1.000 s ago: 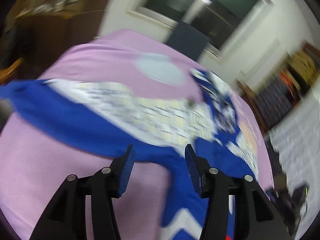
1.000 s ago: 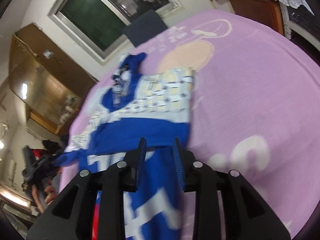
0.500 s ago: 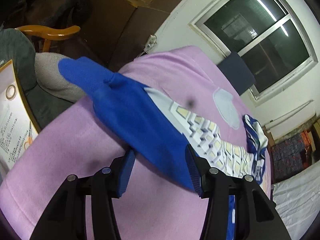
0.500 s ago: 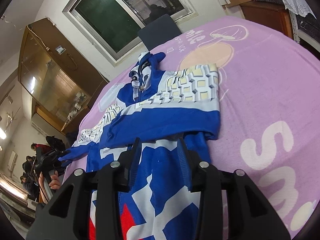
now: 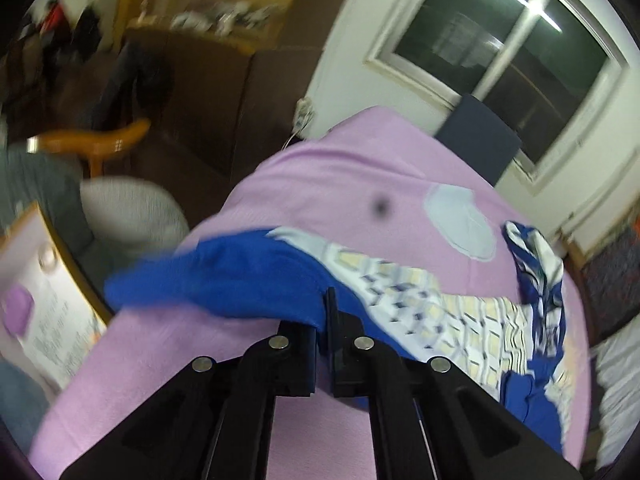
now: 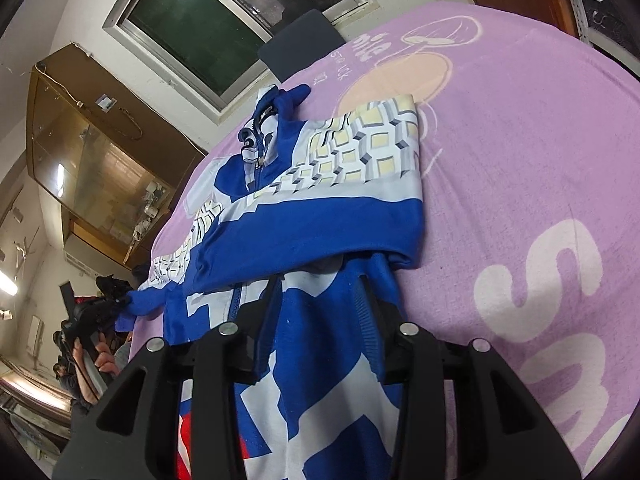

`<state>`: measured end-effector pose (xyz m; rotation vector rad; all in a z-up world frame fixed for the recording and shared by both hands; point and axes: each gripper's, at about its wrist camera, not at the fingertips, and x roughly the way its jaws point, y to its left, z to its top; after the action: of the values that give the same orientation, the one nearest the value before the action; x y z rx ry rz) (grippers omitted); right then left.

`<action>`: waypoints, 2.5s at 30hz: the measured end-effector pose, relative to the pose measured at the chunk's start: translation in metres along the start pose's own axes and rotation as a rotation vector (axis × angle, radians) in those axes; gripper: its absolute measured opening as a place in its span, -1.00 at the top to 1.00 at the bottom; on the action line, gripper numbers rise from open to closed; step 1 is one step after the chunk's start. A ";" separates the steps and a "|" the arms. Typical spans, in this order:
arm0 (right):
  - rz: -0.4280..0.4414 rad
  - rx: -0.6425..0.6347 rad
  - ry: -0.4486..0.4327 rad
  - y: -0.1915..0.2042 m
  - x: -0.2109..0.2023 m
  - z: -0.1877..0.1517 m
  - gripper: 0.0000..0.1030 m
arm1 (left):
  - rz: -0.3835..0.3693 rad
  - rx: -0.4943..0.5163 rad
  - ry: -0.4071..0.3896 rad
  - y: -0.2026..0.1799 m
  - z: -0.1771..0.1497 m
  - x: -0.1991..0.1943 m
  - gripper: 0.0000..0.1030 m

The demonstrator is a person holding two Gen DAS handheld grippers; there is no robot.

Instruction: Fold large clothes

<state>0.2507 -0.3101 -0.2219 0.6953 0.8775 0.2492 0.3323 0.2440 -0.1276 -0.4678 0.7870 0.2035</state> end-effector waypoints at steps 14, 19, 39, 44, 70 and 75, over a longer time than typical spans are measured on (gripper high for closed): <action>0.028 0.030 0.019 -0.004 0.001 0.000 0.13 | -0.056 0.450 -0.074 -0.186 -0.035 -0.034 0.93; 0.039 0.051 0.027 -0.008 0.001 0.000 0.12 | -0.127 0.567 -0.074 -0.243 -0.069 -0.040 0.93; 0.089 0.122 0.044 -0.020 0.003 0.005 0.12 | -0.257 0.785 0.125 -0.297 -0.192 0.013 0.14; 0.071 0.090 0.031 -0.015 0.002 0.003 0.11 | -0.305 0.678 0.072 -0.256 -0.161 -0.016 -0.33; -0.324 -0.999 0.061 0.219 0.122 -0.056 -0.17 | -0.039 0.482 0.129 -0.159 -0.097 0.081 -0.54; -0.376 -1.036 0.043 0.213 0.143 -0.050 0.04 | -0.041 0.486 0.132 -0.159 -0.095 0.082 -0.55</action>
<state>0.3175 -0.0585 -0.1936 -0.4356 0.7712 0.3345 0.3838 0.0595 -0.1930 -0.0372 0.9218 -0.0602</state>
